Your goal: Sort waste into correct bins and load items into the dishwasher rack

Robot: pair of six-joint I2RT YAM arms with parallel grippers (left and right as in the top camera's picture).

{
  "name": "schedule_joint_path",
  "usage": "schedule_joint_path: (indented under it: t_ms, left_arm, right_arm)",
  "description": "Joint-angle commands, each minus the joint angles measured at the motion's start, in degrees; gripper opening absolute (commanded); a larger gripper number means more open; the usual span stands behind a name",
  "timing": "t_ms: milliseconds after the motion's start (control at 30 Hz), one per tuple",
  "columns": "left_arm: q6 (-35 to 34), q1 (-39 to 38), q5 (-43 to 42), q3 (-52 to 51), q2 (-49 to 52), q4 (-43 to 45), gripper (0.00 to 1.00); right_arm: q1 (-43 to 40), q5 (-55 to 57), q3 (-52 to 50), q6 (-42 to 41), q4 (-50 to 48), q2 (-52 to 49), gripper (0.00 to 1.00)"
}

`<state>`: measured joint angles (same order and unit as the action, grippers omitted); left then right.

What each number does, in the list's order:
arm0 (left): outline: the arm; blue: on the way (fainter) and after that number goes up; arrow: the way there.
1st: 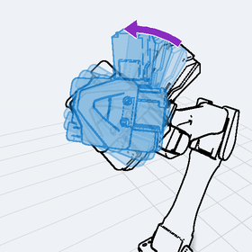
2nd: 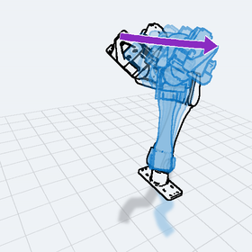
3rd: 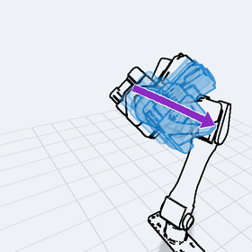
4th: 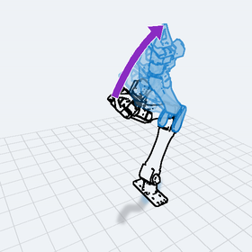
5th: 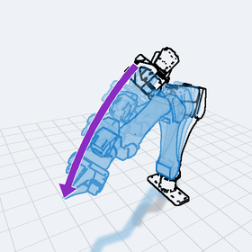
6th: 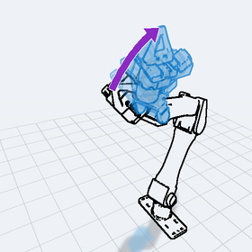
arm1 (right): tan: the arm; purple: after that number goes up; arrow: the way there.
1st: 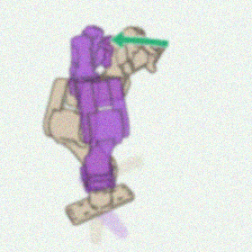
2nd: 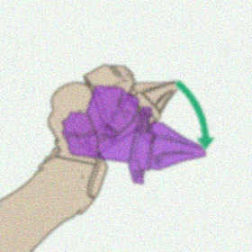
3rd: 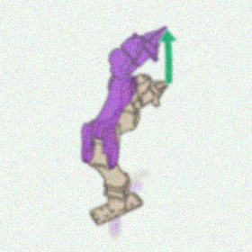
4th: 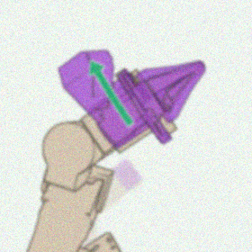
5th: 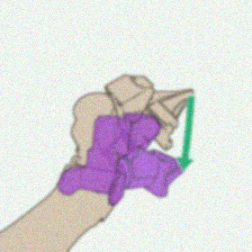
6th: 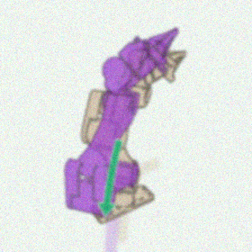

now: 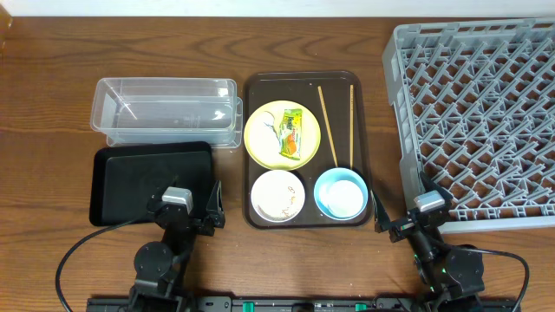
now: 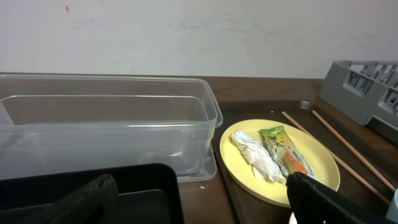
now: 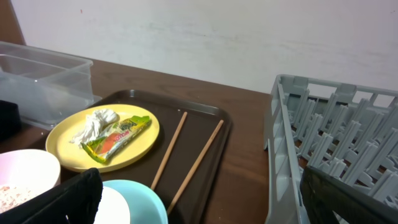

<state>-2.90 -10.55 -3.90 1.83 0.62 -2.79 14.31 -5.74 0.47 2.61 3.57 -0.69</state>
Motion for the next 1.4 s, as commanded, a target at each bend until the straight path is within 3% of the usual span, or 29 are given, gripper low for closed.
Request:
schedule_joint_path:
  t_ms: [0,900,1033,1133,1367]
  left_arm:
    - [0.5,0.3,0.0,-1.6,-0.4,-0.9,0.9]
    - [0.3,0.3,-2.0,-1.6,-0.4,0.1,0.89]
    - [0.2,0.3,-10.0,-1.4,-0.4,6.4,0.9]
    - [-2.9,0.3,-11.1,0.8,-0.4,10.1,0.9]
    - [-6.0,0.3,-11.1,15.0,7.4,-1.4,0.9]
  right_arm:
    - [-0.6,-0.1,-0.2,0.7,0.1,0.2,0.99]
    - [-0.6,-0.8,-0.2,0.5,0.0,0.2,0.99]
    - [-0.6,-4.7,0.1,-5.0,-2.8,0.2,0.99]
    - [-0.6,-6.2,2.0,-9.8,-2.7,0.2,0.99]
    - [-0.6,-6.3,14.7,-13.7,7.8,-3.9,0.99]
